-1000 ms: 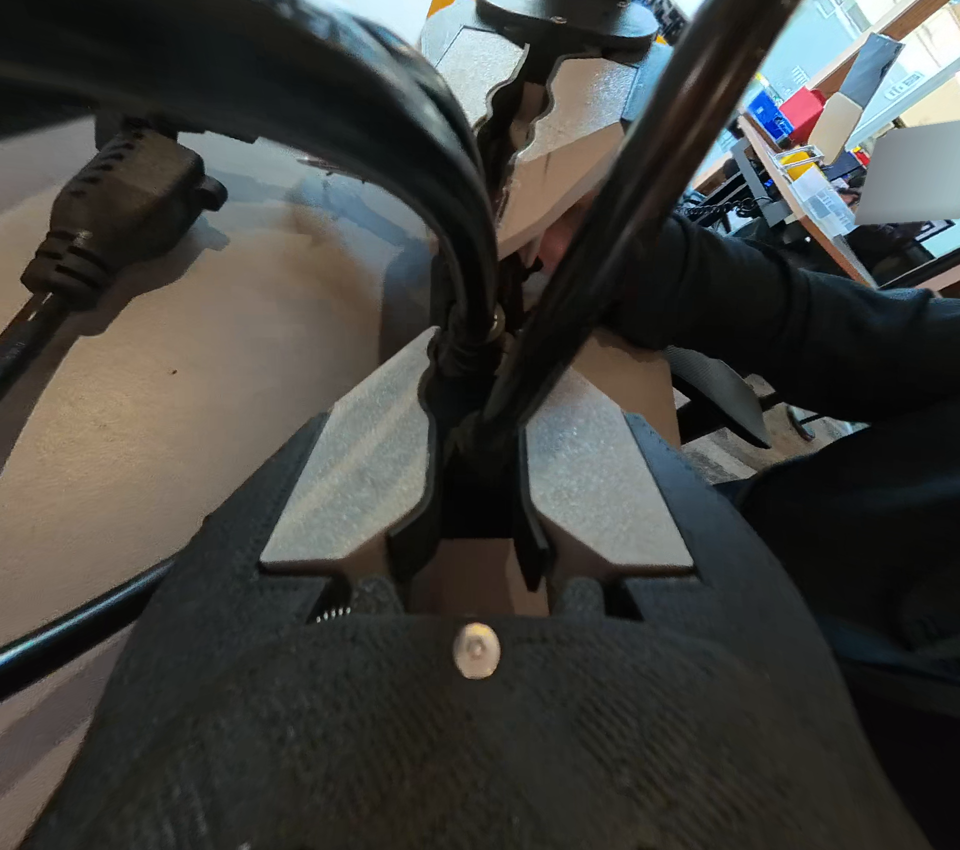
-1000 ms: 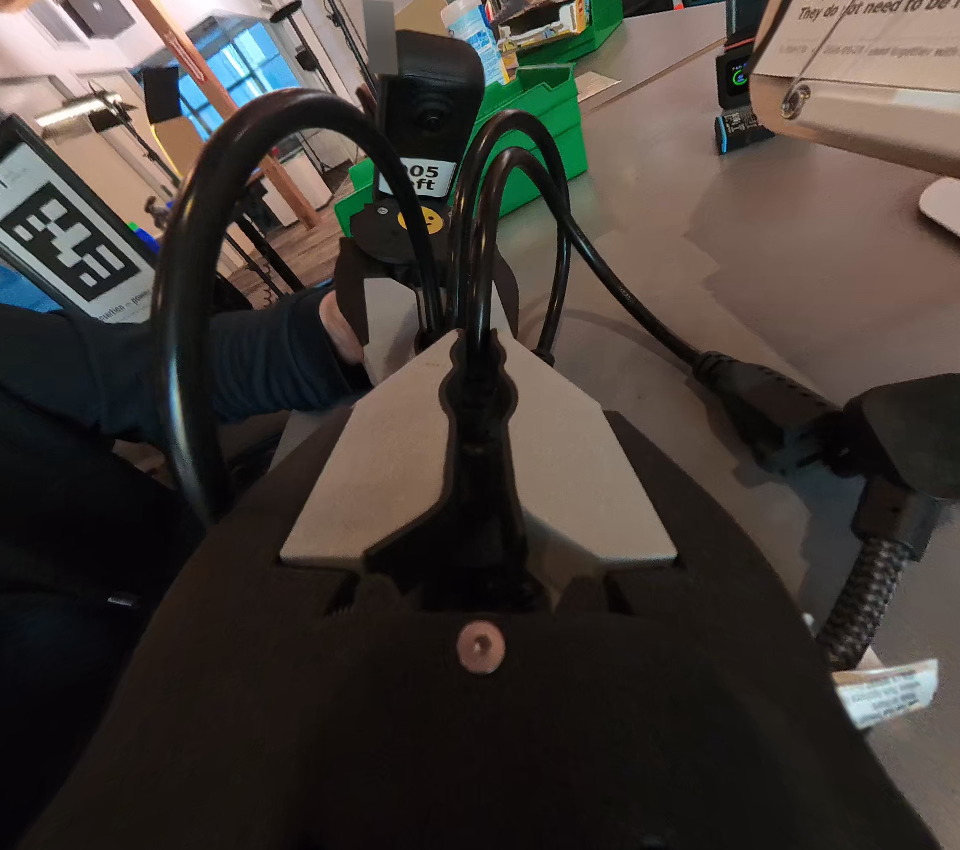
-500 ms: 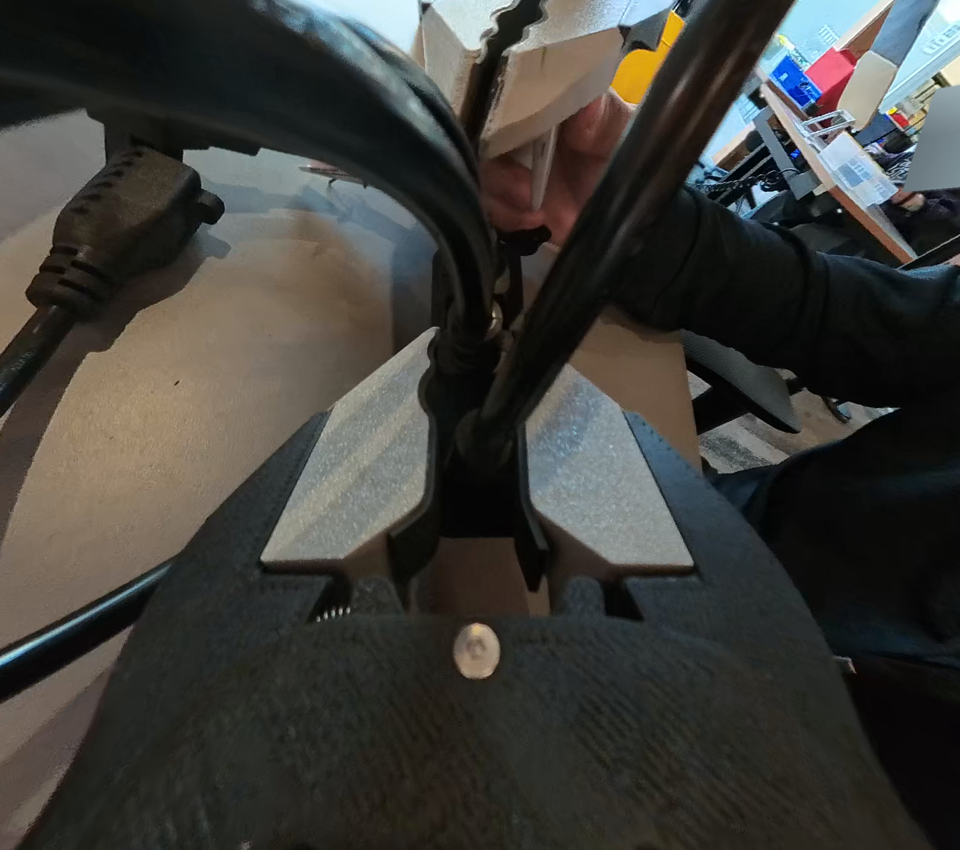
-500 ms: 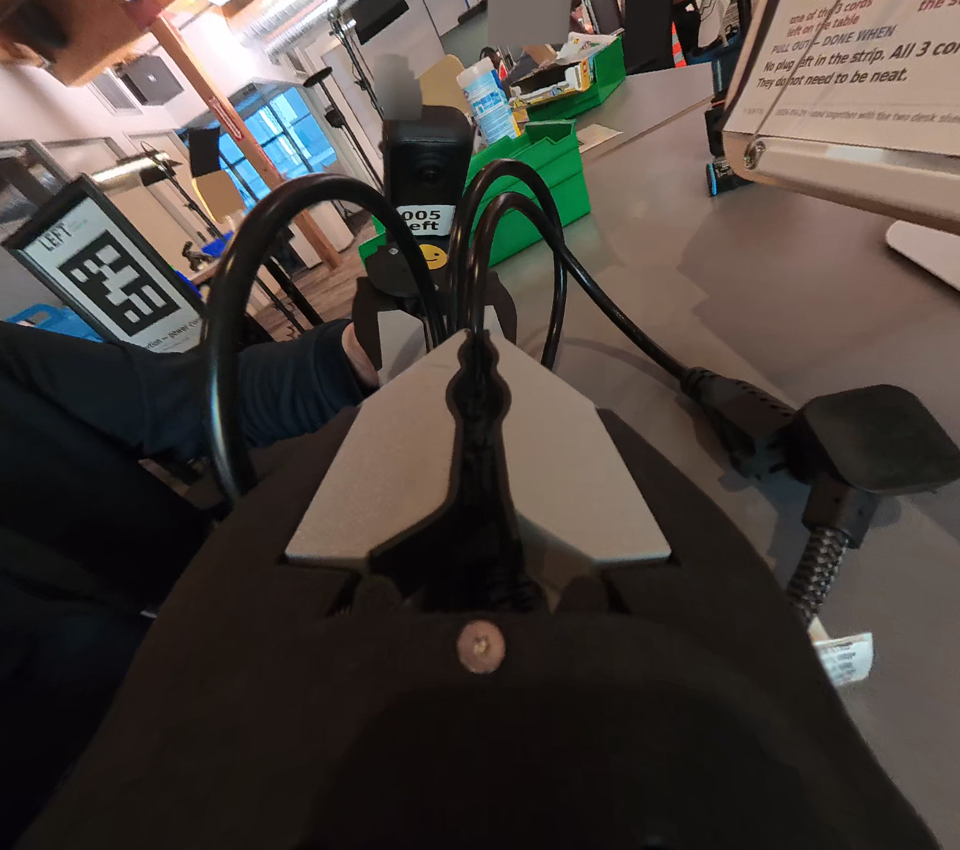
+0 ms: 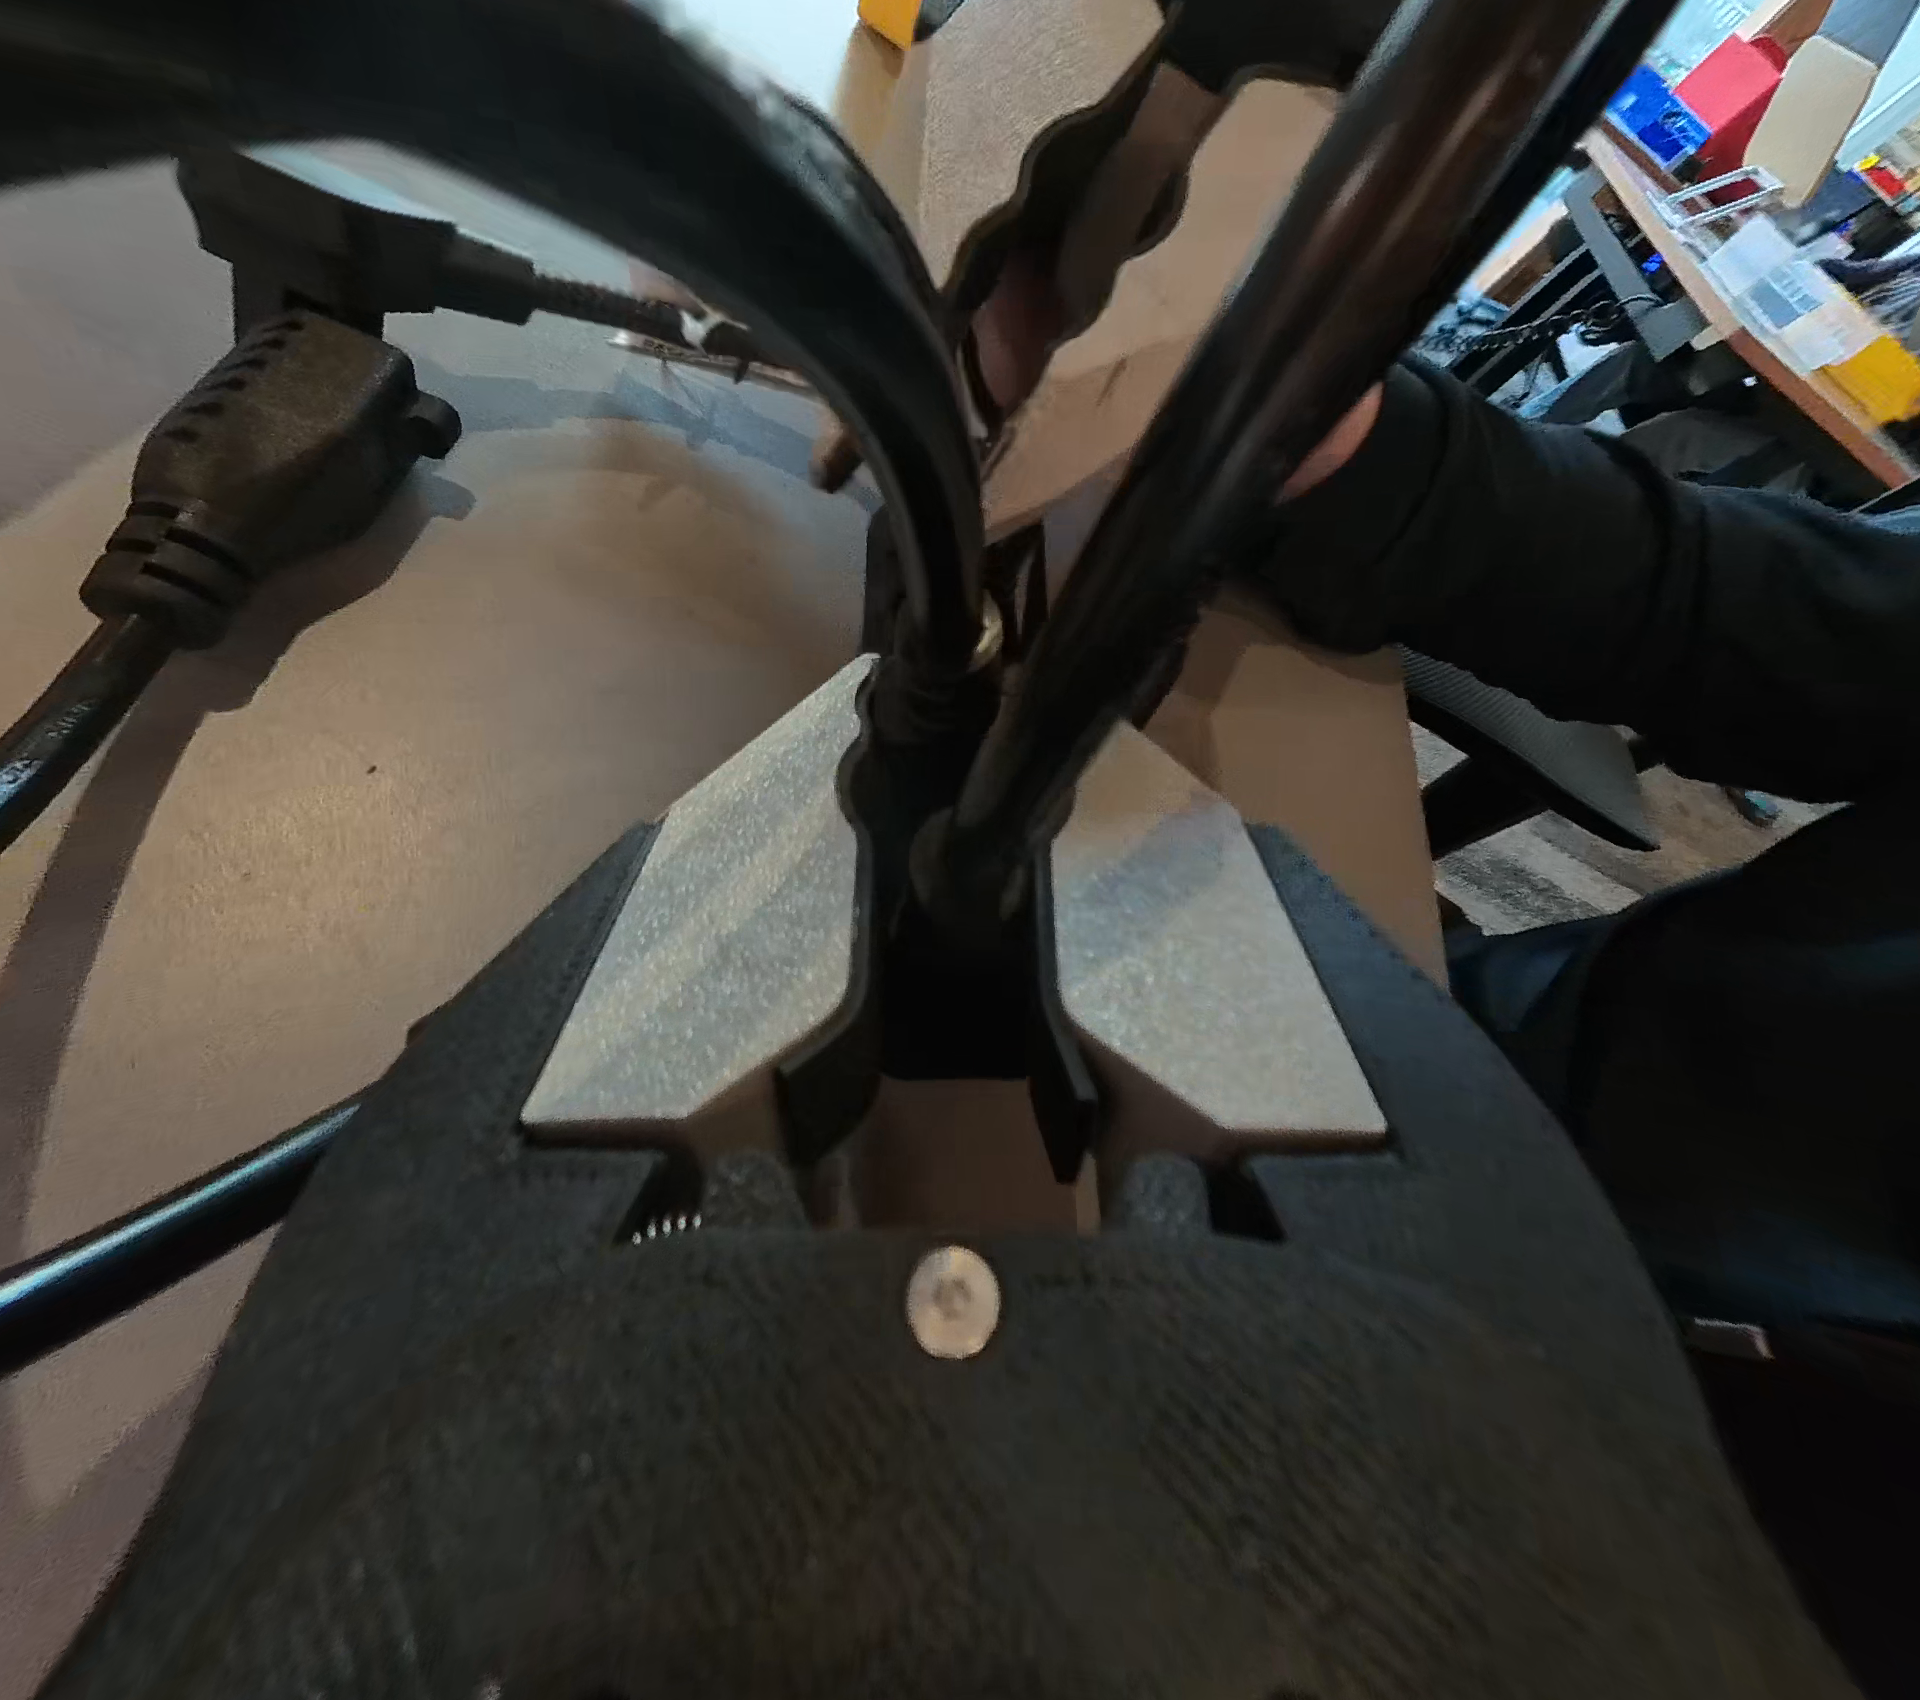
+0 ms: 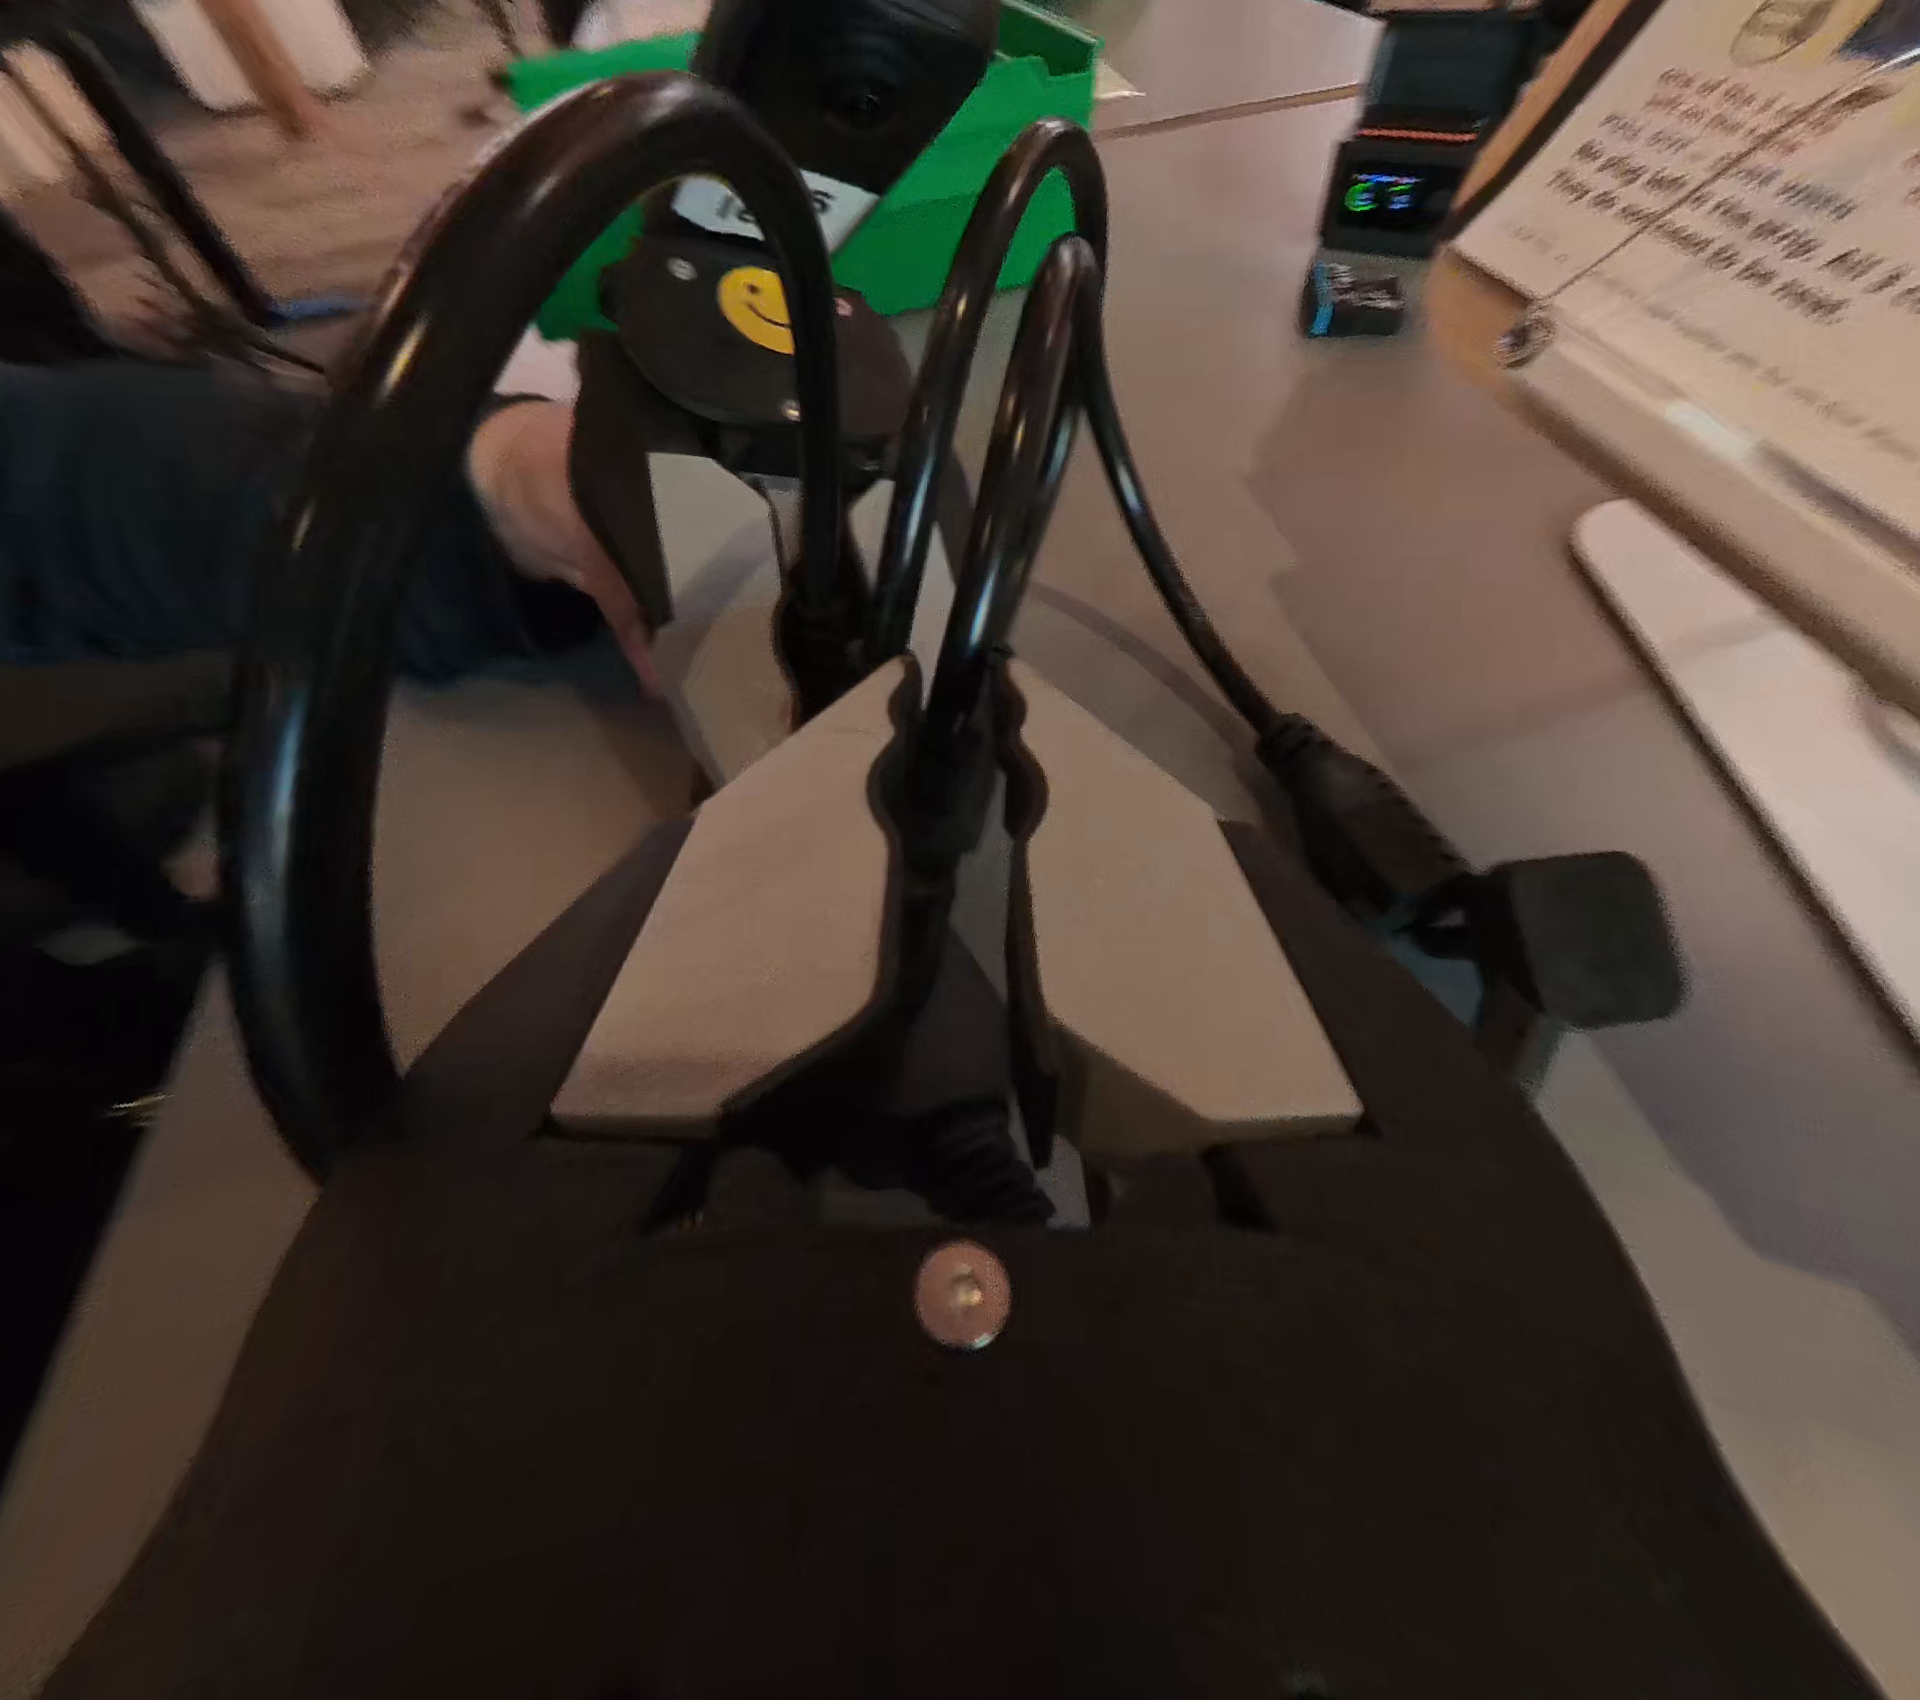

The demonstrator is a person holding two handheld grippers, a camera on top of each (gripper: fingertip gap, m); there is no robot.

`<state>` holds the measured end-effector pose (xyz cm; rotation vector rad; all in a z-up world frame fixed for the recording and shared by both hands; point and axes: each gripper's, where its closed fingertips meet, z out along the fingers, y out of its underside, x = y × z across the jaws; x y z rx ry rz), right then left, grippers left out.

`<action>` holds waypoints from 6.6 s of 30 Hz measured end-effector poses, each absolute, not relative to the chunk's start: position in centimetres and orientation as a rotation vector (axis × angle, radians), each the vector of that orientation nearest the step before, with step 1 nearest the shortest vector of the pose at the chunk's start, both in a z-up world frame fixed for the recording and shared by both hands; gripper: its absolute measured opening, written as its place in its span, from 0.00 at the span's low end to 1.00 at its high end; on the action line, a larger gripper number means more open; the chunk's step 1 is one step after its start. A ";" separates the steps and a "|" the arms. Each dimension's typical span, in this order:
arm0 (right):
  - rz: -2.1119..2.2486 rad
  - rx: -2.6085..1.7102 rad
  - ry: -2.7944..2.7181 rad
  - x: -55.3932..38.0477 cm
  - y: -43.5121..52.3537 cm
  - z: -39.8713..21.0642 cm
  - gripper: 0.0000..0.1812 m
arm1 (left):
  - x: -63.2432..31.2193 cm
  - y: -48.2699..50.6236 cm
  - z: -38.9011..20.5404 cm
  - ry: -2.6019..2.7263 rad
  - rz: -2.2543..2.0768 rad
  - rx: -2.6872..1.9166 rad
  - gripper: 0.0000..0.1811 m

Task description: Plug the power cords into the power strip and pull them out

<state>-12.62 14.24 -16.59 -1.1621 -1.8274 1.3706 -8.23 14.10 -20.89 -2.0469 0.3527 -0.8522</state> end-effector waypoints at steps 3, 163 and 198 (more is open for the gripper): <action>1.090 -1.061 -1.835 -12.8 14.7 -16.7 0.06 | -8.6 14.4 -21.1 0.372 -0.760 -2.059 0.13; 1.328 -0.904 -1.840 -9.3 14.4 -13.9 0.01 | -8.8 13.6 -22.5 0.676 -0.483 -2.081 0.15; 1.412 -0.997 -2.177 -9.5 11.2 -20.6 0.11 | -8.0 12.1 -22.2 0.754 -0.555 -2.048 0.14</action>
